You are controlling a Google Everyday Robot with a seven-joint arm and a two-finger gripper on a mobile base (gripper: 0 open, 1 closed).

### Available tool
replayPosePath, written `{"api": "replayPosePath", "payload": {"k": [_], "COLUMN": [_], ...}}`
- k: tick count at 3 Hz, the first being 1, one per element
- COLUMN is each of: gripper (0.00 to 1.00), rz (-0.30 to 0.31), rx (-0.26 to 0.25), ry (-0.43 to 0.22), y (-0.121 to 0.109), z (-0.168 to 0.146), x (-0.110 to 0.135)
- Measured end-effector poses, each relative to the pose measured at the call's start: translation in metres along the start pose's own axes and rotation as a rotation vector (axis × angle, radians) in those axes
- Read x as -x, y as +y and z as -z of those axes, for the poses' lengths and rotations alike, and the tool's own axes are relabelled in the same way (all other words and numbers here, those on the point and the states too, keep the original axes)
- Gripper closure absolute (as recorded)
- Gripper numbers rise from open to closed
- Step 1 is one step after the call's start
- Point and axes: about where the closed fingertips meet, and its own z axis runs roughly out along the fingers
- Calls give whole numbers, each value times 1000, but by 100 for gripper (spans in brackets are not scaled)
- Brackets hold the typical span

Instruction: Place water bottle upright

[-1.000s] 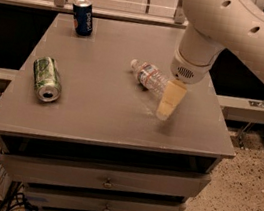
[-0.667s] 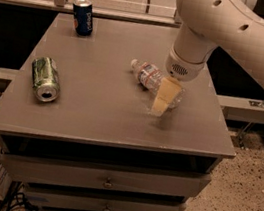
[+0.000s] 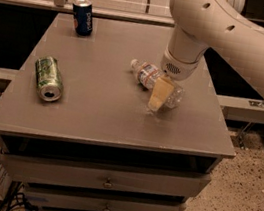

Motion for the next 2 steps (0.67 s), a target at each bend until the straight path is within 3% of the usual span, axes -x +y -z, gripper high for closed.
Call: {"api": "replayPosePath", "payload": {"k": [2], "gripper": [64], "rz": [-33], "rx": [9], "ry": [16], "y": [0], "z": [-8], "x": [7]}}
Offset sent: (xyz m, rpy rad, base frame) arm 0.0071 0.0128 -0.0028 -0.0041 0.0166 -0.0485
